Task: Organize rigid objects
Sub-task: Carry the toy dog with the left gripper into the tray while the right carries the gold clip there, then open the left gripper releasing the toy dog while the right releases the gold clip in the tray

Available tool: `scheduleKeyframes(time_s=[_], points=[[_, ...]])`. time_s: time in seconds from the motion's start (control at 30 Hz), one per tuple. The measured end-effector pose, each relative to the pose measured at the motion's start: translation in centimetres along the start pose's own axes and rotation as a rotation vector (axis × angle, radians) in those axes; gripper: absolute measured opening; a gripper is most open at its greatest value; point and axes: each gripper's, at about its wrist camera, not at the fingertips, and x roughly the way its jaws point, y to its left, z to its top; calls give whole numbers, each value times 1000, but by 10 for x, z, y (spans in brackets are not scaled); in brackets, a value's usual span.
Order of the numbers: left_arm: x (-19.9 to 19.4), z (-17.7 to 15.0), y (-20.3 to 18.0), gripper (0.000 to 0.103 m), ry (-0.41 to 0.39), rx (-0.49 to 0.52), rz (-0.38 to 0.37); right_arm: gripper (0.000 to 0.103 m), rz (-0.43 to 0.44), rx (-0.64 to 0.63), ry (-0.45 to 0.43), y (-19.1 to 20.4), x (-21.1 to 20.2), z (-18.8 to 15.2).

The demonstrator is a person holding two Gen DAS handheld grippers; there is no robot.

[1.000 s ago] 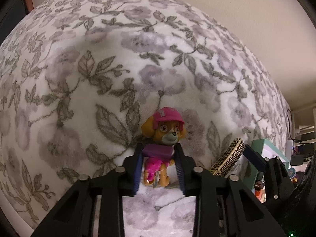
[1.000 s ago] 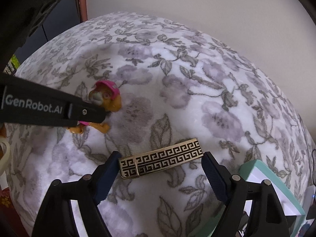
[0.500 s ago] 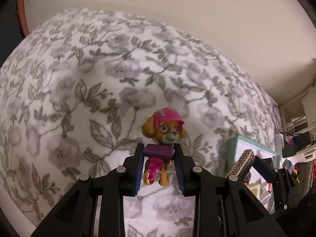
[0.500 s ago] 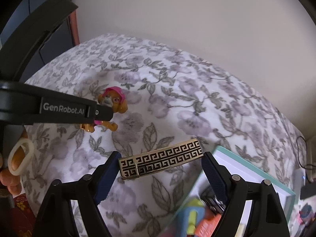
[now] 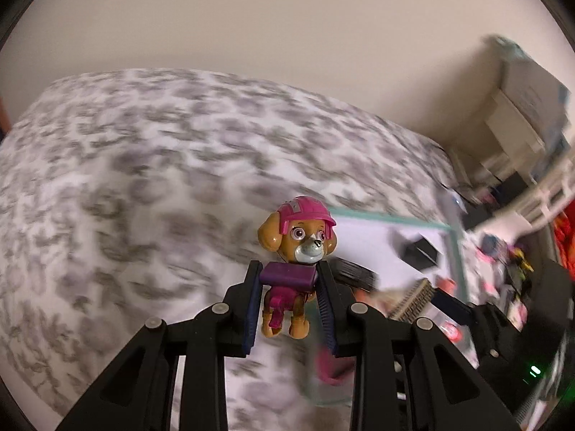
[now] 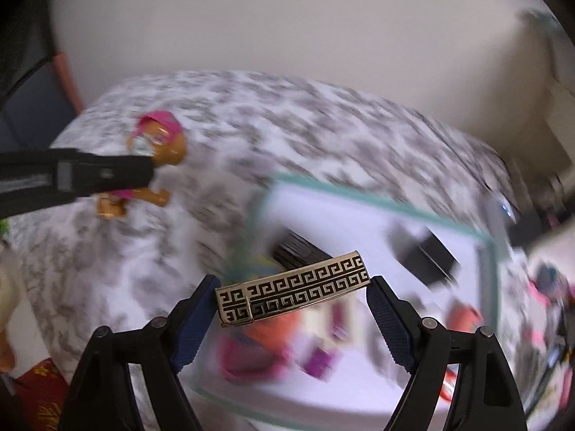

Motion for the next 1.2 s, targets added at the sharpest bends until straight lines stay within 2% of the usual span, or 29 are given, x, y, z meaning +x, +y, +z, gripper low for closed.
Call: scheduleKeyframes(time_s=[0.13, 0.33, 0.57, 0.77, 0.9, 1.1, 1.2], points=[[15, -15, -44, 31, 58, 85, -55, 85, -25, 79, 28, -31, -5, -19], [36, -38, -86, 31, 125, 205, -19, 85, -51, 138, 129, -55, 3, -43], [50, -53, -93, 31, 181, 224, -41, 85, -50, 208, 229, -70, 17, -64], [52, -53, -81, 32, 188, 189, -48, 85, -61, 210, 237, -69, 19, -70], [45, -52, -66, 54, 164, 146, -33, 86, -65, 213, 240, -65, 20, -69], [39, -49, -39, 65, 119, 104, 42, 91, -47, 258, 208, -68, 19, -67], [37, -50, -24, 86, 95, 87, 76, 102, -49, 262, 198, -67, 17, -67]])
